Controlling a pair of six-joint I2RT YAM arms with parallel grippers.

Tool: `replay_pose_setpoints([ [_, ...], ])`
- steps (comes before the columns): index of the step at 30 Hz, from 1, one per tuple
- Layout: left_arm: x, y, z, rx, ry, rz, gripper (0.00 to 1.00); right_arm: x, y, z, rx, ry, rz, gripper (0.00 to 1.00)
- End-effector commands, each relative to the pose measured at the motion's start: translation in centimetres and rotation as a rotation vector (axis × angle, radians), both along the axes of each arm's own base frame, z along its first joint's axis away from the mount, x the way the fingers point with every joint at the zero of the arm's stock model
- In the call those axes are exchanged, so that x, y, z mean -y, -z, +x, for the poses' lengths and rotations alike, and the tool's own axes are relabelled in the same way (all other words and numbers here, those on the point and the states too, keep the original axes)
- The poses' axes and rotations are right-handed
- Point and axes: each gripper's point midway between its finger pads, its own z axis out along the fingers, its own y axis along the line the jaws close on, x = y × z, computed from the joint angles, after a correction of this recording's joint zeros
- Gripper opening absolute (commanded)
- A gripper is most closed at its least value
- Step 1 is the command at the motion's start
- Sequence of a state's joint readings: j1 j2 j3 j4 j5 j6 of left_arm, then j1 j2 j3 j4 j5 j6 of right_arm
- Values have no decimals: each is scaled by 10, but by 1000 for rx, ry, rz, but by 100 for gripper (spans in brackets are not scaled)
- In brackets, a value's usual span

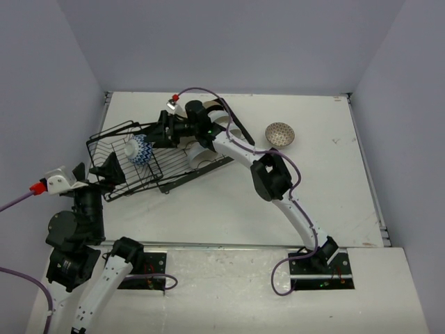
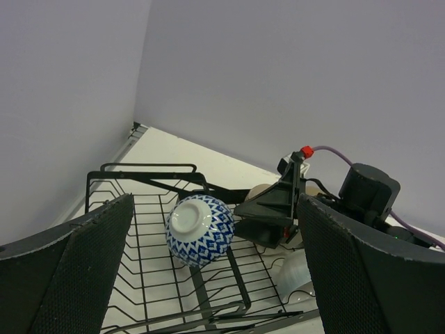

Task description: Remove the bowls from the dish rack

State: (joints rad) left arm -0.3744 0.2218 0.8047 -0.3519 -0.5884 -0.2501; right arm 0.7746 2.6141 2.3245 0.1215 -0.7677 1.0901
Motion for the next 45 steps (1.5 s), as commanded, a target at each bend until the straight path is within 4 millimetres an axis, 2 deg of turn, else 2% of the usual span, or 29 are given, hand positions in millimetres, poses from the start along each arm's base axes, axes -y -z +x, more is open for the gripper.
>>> replay_pose_setpoints([
  [1,-4,-13,-5,50,-10,-7,100,-9,-23,-16,23,-66,68,76],
  [18,2,-12,-3,50,21,2,100,-13,-35,-27,-3,-119,135,72],
  [27,5,-15,-4,56,40,5,100,-16,-33,-34,-31,-146,155,71],
  [45,4,-16,-6,62,39,4,100,-22,-24,-34,-90,-148,182,67],
])
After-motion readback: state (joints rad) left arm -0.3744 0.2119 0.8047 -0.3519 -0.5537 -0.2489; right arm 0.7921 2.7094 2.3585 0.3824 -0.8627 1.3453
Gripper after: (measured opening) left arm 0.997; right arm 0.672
